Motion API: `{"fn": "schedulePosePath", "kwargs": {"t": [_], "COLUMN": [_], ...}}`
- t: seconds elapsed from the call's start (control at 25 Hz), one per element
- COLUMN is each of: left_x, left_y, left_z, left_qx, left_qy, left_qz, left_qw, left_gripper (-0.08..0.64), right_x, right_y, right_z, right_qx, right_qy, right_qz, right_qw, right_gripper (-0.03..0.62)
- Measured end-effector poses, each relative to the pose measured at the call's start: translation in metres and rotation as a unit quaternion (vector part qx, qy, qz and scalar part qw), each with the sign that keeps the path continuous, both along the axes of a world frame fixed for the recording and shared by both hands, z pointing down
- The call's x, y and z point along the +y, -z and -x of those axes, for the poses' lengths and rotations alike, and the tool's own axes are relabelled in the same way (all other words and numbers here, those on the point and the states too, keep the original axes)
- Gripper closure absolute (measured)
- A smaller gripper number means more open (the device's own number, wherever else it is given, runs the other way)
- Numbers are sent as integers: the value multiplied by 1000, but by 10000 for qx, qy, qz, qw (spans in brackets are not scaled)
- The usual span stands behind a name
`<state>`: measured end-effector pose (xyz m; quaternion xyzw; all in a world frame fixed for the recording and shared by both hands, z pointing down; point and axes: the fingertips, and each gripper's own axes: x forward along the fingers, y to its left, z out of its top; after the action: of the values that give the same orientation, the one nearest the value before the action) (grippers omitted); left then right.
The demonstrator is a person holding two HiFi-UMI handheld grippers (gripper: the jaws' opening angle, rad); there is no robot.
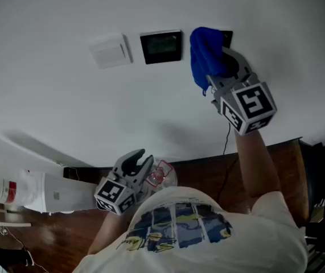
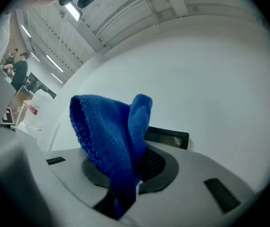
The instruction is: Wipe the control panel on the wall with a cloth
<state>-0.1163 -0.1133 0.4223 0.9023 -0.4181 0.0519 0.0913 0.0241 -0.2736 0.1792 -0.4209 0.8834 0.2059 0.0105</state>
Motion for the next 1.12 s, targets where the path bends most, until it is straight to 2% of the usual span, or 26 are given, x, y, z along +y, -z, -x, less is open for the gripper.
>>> {"fn": "schedulePosePath", "kwargs": {"t": [0.36,0.68,0.92,1.12], "left_x": [0,1,1,2], "left_y": [0,0,2,1], "left_z": [-9,-18,-20,-15], "left_qx": [-27,-56,-75,-82], "left_qy": [-85,-176,-200,-149], "left_qz": [40,36,35,59], "left_qw": [10000,9998,9998,9998], "left_gripper": [463,463,463,463], "right_x": [-7,-17,-20,12], "right_y": [4,1,-1,14], "right_z": [-45,-100,-109,-92], "right_qx": [-140,-320,-295,-354], "right_qy": [-396,-946,-1031,-845], "right_qz": [-20,20,12,-234], "right_qw": [9991,9950,9942,9955], "right_gripper": [501,501,500,502]}}
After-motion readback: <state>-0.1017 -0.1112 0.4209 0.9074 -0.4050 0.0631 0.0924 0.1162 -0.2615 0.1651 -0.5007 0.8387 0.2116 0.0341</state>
